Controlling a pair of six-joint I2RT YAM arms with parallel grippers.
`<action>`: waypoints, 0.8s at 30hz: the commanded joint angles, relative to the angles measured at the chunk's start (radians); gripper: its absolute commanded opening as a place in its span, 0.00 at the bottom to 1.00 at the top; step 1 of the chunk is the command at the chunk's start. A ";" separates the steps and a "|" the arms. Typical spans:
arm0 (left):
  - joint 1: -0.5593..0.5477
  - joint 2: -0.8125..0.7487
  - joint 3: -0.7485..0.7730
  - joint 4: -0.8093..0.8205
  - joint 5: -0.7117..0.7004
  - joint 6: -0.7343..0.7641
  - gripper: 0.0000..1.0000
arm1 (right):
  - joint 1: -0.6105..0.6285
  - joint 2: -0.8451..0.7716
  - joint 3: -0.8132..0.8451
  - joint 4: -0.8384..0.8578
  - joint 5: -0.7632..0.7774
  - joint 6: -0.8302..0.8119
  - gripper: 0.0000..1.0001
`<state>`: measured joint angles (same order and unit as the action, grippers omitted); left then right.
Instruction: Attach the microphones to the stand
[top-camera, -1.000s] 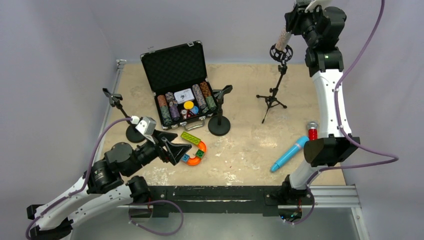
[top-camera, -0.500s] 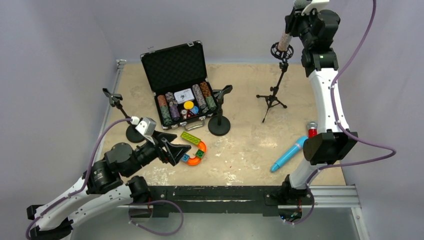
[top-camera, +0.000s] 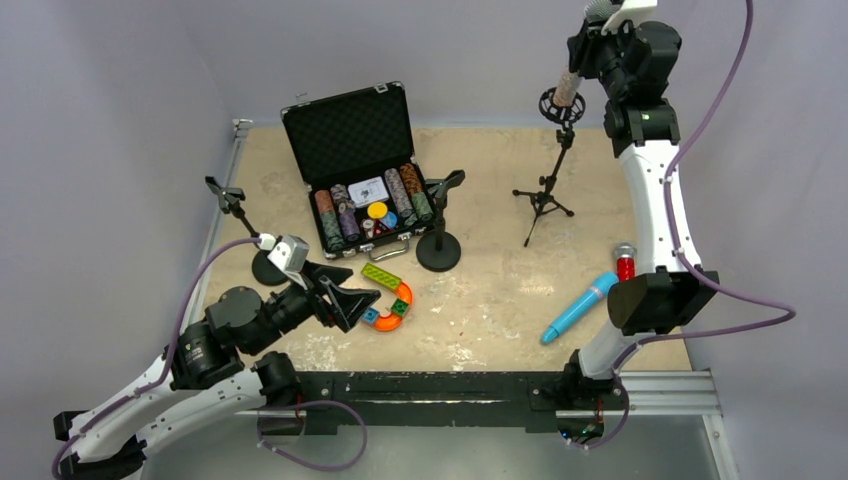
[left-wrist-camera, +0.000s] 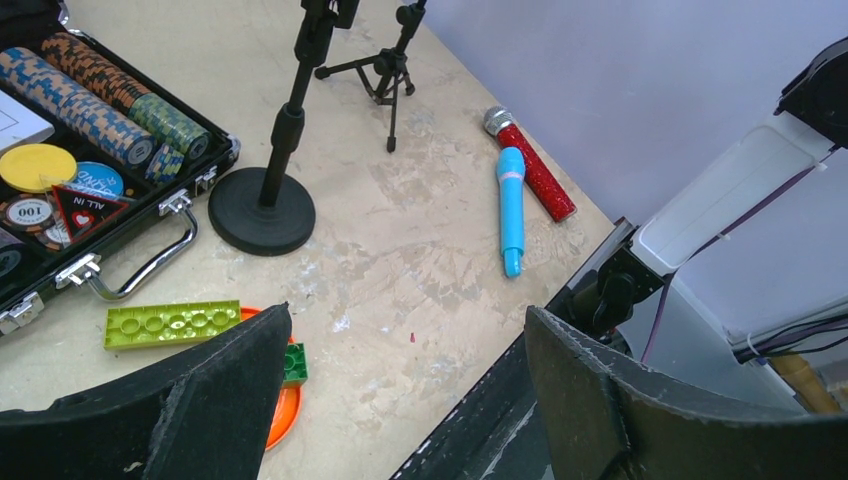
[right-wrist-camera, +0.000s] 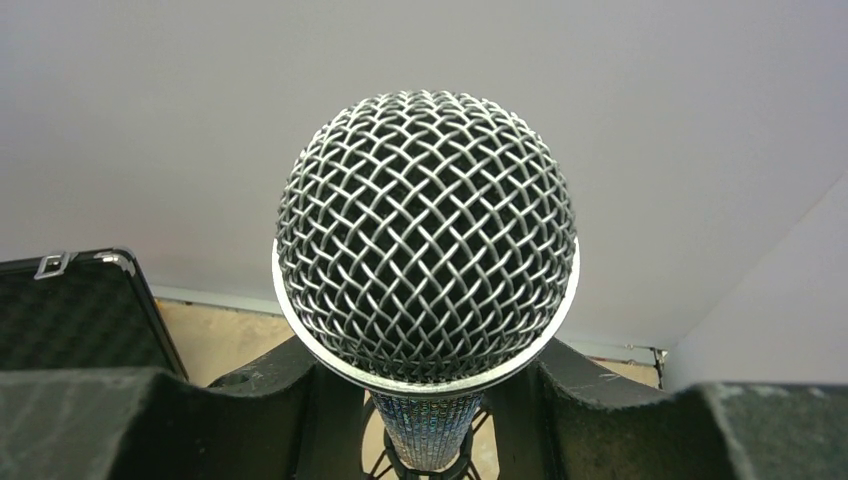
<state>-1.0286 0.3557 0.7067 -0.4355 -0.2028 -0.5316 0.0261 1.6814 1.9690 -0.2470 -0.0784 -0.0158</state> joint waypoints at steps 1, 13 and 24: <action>0.002 -0.006 0.008 0.024 0.002 -0.007 0.90 | 0.003 -0.004 0.020 -0.212 -0.022 0.003 0.00; 0.002 -0.011 -0.001 0.039 0.017 -0.010 0.90 | 0.014 0.055 0.065 -0.350 -0.003 -0.032 0.00; 0.002 -0.011 -0.002 0.040 0.025 -0.007 0.90 | 0.021 0.175 0.181 -0.498 -0.001 -0.087 0.00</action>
<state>-1.0286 0.3485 0.7063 -0.4305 -0.1905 -0.5365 0.0422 1.7828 2.1750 -0.4686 -0.0772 -0.0746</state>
